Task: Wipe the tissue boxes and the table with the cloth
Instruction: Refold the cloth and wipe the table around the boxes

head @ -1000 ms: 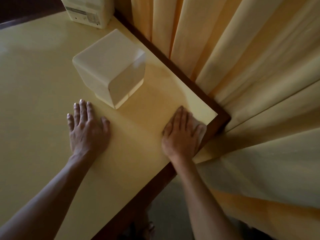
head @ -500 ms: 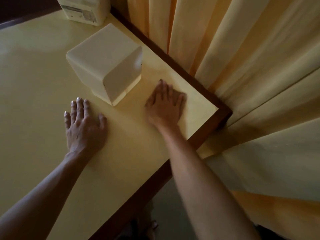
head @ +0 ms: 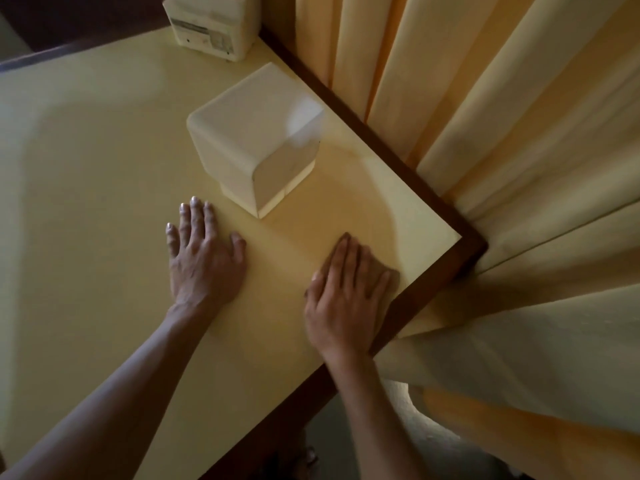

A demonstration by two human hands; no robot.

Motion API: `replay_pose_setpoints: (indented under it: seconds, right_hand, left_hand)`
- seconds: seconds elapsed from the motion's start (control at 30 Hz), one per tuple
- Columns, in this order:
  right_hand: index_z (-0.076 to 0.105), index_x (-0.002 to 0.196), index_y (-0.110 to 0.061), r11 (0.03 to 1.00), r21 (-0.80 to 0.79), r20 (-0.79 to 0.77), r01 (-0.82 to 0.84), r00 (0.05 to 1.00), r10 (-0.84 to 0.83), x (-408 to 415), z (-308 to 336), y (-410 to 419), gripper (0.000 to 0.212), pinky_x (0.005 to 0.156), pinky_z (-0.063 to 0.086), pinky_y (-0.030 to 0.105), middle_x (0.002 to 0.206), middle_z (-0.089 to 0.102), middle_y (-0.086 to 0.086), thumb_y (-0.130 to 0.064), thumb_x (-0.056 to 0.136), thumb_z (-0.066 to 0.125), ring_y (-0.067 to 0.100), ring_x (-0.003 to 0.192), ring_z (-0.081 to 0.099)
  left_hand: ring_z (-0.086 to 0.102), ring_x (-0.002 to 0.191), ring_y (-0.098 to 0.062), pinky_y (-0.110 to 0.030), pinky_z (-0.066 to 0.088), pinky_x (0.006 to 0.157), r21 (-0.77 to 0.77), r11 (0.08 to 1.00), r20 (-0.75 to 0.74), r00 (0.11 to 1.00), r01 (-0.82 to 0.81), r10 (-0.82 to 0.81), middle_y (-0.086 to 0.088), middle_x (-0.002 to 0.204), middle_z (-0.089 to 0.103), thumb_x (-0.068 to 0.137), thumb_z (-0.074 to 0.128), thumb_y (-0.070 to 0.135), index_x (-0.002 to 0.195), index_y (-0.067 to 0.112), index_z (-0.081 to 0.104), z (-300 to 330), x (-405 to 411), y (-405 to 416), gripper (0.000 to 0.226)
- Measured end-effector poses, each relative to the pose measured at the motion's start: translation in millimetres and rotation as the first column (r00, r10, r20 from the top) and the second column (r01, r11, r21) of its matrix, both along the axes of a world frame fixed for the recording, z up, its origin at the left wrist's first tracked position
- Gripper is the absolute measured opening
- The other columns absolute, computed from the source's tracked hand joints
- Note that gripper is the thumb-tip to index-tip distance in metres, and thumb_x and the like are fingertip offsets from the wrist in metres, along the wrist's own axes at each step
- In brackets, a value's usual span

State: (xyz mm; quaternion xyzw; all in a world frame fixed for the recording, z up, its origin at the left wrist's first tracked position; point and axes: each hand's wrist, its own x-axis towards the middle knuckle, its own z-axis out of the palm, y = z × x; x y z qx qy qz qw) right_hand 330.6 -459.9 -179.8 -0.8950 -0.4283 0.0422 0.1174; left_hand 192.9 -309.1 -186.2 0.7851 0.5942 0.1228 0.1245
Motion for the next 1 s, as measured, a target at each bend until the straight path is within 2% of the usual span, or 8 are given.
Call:
replay_pose_setpoints:
  seconds: [0.17,0.27,0.37,0.53,0.63,0.8,0.9,1.0]
  right_hand:
    - [0.02,0.162,-0.005,0.996,0.001,-0.084,0.087,0.993,-0.086,-30,4,34,0.07,0.123,0.006,0.065,0.168,0.023,0.011,-0.042,0.103,0.036,0.029,0.158,0.012]
    - [0.038,0.156,-0.008,0.997,0.025,-0.103,0.074,0.992,-0.071,-22,13,34,0.064,0.118,0.021,0.061,0.162,0.039,0.009,-0.04,0.101,0.042,0.027,0.152,0.03]
    - [0.06,0.14,-0.014,0.988,0.153,-0.154,0.035,0.988,-0.012,12,22,29,0.044,0.103,0.034,0.048,0.143,0.06,0.004,-0.029,0.099,0.058,0.025,0.132,0.052]
    - [0.058,0.14,-0.02,0.993,0.059,-0.373,-0.102,0.921,0.117,66,35,36,0.043,0.102,0.033,0.041,0.134,0.055,0.0,-0.031,0.099,0.065,0.022,0.125,0.045]
    - [0.058,0.138,-0.021,0.982,0.0,-0.422,-0.188,0.89,0.17,78,39,46,0.043,0.105,0.033,0.044,0.129,0.054,0.002,-0.034,0.098,0.066,0.026,0.125,0.044]
    - [0.062,0.099,-0.021,0.965,-0.004,-0.432,-0.262,0.871,0.234,89,45,58,0.018,0.096,0.046,0.044,0.108,0.051,-0.002,-0.032,0.092,0.074,0.023,0.11,0.049]
    - [0.054,0.089,-0.02,0.954,0.057,-0.515,-0.293,0.81,0.28,94,48,61,0.021,0.085,0.054,0.048,0.097,0.058,-0.001,-0.021,0.089,0.074,0.024,0.094,0.058]
    - [0.058,0.102,-0.016,0.95,0.052,-0.576,-0.308,0.768,0.281,98,46,61,0.019,0.083,0.057,0.043,0.1,0.064,0.005,-0.014,0.09,0.072,0.026,0.095,0.062]
  left_hand:
    - [0.002,0.157,-0.022,-0.045,0.001,0.127,0.006,1.0,-0.005,1.0,0.014,-0.014,-0.012,0.169,0.011,0.095,0.025,0.05,0.16,0.005,0.019,2,2,1,0.079]
    - [0.008,0.156,-0.026,-0.046,0.004,0.127,0.026,0.998,0.0,0.999,0.05,-0.05,-0.014,0.167,0.016,0.097,0.029,0.047,0.158,0.005,0.026,1,-3,0,0.074]
    - [0.027,0.149,-0.03,-0.045,0.021,0.122,0.064,0.994,0.076,0.993,0.09,-0.094,-0.012,0.161,0.036,0.097,0.041,0.044,0.149,0.009,0.045,3,-8,-3,0.063]
    - [0.046,0.125,-0.031,-0.048,0.041,0.102,0.116,0.981,0.174,0.969,0.158,-0.177,-0.01,0.14,0.056,0.095,0.053,0.035,0.129,0.009,0.063,5,-8,-28,0.044]
    - [0.044,0.12,-0.025,-0.046,0.045,0.097,0.035,0.989,0.179,0.973,0.142,-0.146,-0.008,0.136,0.055,0.096,0.053,0.042,0.12,0.015,0.065,17,6,-63,0.038]
    - [0.041,0.109,-0.016,-0.035,0.042,0.091,-0.151,0.986,-0.01,0.997,0.073,-0.076,0.0,0.12,0.048,0.093,0.056,0.06,0.104,0.024,0.06,42,41,-93,0.039]
    - [0.046,0.097,-0.012,-0.031,0.044,0.085,-0.275,0.962,-0.025,1.0,0.004,-0.011,0.005,0.108,0.048,0.095,0.061,0.05,0.107,0.023,0.057,54,53,-91,0.03]
    - [0.058,0.081,-0.011,-0.035,0.056,0.071,-0.411,0.911,0.085,0.994,-0.026,0.067,0.005,0.094,0.06,0.096,0.065,0.031,0.102,0.021,0.055,64,61,-86,0.015]
